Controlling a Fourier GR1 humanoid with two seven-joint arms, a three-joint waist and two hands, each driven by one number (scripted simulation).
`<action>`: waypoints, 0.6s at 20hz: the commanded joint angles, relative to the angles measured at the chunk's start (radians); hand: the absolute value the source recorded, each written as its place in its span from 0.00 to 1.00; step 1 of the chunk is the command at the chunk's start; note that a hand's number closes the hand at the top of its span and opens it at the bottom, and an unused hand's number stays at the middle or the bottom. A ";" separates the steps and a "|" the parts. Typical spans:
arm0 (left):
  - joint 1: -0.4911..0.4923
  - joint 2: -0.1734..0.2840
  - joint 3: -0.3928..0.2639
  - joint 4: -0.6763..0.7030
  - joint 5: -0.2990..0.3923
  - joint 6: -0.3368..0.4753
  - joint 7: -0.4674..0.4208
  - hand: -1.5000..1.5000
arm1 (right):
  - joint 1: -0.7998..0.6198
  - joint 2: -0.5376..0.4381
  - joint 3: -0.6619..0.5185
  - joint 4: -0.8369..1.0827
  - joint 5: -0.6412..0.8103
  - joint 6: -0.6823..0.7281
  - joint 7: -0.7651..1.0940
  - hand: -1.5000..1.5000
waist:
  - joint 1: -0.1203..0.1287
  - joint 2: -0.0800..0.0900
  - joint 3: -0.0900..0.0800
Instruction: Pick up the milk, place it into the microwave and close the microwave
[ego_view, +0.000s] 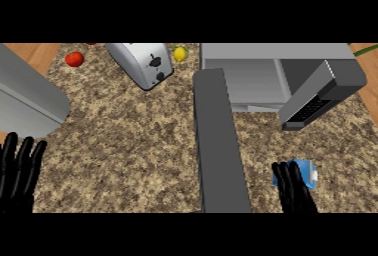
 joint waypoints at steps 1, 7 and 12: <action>-0.010 -0.009 0.018 0.058 -0.008 -0.014 -0.051 0.00 | -0.024 0.008 -0.020 0.035 0.011 -0.043 0.019 0.00 | -0.001 0.001 0.000; 0.038 -0.011 0.004 -0.031 0.009 -0.028 -0.003 0.00 | -0.013 -0.018 -0.176 0.181 -0.171 -0.046 -0.157 0.00 | -0.001 0.001 0.001; 0.038 -0.022 0.016 0.033 -0.004 -0.045 -0.055 0.00 | 0.020 -0.053 -0.253 0.203 -0.241 -0.032 -0.195 0.00 | -0.003 0.001 0.000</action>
